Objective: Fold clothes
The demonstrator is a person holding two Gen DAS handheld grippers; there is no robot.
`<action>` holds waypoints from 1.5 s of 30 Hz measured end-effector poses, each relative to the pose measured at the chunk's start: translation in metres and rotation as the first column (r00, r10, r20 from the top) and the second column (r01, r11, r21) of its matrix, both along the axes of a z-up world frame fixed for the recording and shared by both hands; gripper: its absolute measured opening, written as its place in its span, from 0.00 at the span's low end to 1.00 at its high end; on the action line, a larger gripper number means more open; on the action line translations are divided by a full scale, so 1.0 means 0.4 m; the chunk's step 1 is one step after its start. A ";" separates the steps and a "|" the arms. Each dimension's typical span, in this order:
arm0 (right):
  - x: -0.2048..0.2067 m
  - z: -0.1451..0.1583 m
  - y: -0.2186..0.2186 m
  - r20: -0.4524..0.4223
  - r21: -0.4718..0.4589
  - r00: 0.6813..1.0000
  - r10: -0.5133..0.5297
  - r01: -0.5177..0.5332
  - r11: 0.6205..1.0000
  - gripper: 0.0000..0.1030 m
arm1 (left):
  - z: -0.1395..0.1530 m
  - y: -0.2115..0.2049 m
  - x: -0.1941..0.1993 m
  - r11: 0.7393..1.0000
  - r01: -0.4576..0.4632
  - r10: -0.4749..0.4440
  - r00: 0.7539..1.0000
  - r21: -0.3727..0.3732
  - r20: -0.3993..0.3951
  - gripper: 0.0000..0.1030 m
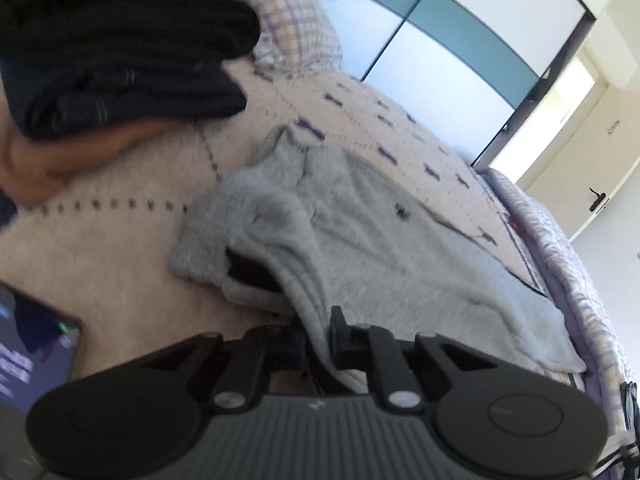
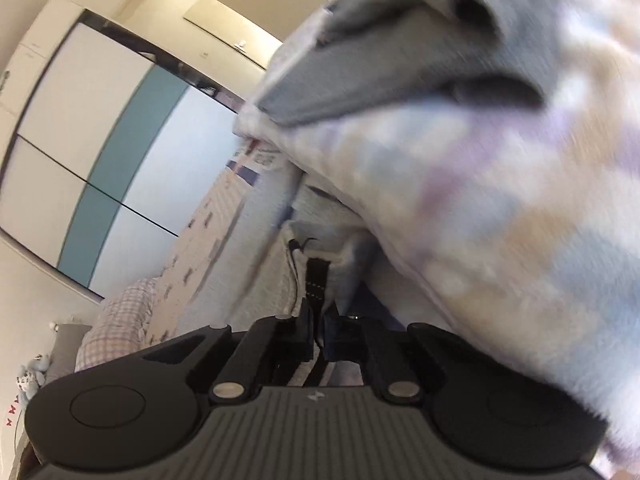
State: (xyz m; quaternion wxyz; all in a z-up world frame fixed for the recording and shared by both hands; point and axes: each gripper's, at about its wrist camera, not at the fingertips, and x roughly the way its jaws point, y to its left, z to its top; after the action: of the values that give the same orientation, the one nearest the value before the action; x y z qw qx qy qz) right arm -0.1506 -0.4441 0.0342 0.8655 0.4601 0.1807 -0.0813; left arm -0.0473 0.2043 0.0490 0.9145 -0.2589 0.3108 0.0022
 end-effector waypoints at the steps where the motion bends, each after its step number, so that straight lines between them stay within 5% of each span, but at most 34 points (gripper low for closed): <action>1: -0.015 0.040 -0.002 0.029 -0.024 1.000 0.000 0.000 1.000 0.05 | 0.021 -0.002 -0.014 1.000 0.007 -0.007 1.000 0.012 0.024 0.10; 5: -0.088 0.132 -0.005 0.062 -0.106 0.998 -0.001 0.007 0.994 0.05 | 0.020 -0.013 -0.033 0.999 0.026 -0.027 1.000 0.048 0.007 0.10; 10: -0.130 -0.036 -0.003 -0.230 -0.129 0.973 0.019 -0.049 0.990 0.05 | -0.021 -0.024 -0.029 0.995 0.056 -0.052 0.997 0.081 -0.056 0.12; 12: -0.168 -0.093 0.000 -0.267 -0.116 0.963 0.022 -0.055 0.992 0.04 | -0.021 -0.025 -0.030 0.992 0.065 -0.059 0.996 0.106 -0.059 0.18; 18: -0.173 -0.050 0.001 -0.297 -0.176 0.953 0.064 -0.121 0.977 0.09 | 0.010 -0.032 -0.051 0.976 0.075 -0.067 0.997 0.207 -0.046 0.42; 23: -0.193 0.005 0.016 -0.365 -0.298 0.925 0.103 -0.221 0.929 0.14 | 0.020 -0.046 -0.066 0.967 0.096 -0.085 0.995 0.236 -0.056 0.60; 28: -0.205 0.084 -0.003 -0.295 -0.363 0.954 0.057 -0.167 0.917 0.18 | 0.027 -0.042 -0.028 0.967 0.080 -0.068 0.996 0.242 -0.055 0.78; 32: -0.151 0.123 0.027 -0.237 -0.390 0.967 0.091 -0.181 0.903 0.19 | -0.006 -0.001 0.002 0.997 0.017 -0.011 0.997 0.076 -0.073 0.79; 37: -0.071 0.107 0.127 -0.257 -0.446 0.948 0.186 -0.287 0.848 0.20 | -0.061 0.049 0.050 0.993 -0.097 0.089 0.990 -0.072 -0.107 0.80; 41: -0.035 0.090 0.189 -0.266 -0.455 0.931 0.249 -0.349 0.820 0.20 | -0.063 0.060 0.066 0.986 -0.140 0.130 0.986 -0.095 -0.104 0.80; 43: -0.023 0.086 0.214 -0.273 -0.467 0.924 0.267 -0.370 0.803 0.20 | -0.066 0.061 0.073 0.985 -0.154 0.146 0.984 -0.081 -0.099 0.73; 45: -0.014 0.083 0.226 -0.277 -0.466 0.919 0.279 -0.382 0.798 0.20 | -0.066 0.070 0.076 0.984 -0.170 0.164 0.981 -0.053 -0.103 0.50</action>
State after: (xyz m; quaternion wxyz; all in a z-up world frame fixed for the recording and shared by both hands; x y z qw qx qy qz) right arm -0.1562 -0.3539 0.0676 0.9349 0.1648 0.3139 -0.0176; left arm -0.0168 0.2322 0.0227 0.8863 -0.3119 0.3324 0.0819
